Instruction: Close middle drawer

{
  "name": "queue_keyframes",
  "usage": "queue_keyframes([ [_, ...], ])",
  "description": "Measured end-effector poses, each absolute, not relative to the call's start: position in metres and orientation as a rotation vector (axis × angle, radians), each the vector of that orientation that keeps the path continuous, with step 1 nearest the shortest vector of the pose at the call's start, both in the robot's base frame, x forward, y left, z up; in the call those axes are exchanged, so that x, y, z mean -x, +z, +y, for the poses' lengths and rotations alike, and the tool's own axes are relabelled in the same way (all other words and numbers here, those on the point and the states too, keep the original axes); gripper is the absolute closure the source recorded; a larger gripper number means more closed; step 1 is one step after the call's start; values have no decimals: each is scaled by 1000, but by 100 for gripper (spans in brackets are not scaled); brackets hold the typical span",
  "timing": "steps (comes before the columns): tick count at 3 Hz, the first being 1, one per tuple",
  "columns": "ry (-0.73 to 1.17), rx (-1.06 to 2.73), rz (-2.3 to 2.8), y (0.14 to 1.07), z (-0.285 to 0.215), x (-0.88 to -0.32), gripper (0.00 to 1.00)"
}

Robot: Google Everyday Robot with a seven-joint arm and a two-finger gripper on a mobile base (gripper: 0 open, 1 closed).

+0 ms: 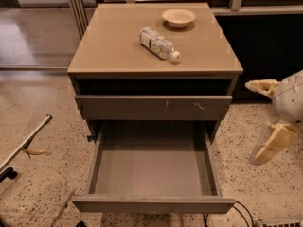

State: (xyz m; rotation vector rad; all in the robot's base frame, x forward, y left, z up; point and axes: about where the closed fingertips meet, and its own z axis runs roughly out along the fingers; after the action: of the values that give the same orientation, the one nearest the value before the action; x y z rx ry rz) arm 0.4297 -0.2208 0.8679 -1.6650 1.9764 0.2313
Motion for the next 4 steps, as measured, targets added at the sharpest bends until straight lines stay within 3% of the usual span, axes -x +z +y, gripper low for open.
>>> queue_keyframes([
  [1, 337, 1604, 1953, 807, -214, -403, 0],
  [4, 346, 1896, 1815, 670, -118, -330, 0],
])
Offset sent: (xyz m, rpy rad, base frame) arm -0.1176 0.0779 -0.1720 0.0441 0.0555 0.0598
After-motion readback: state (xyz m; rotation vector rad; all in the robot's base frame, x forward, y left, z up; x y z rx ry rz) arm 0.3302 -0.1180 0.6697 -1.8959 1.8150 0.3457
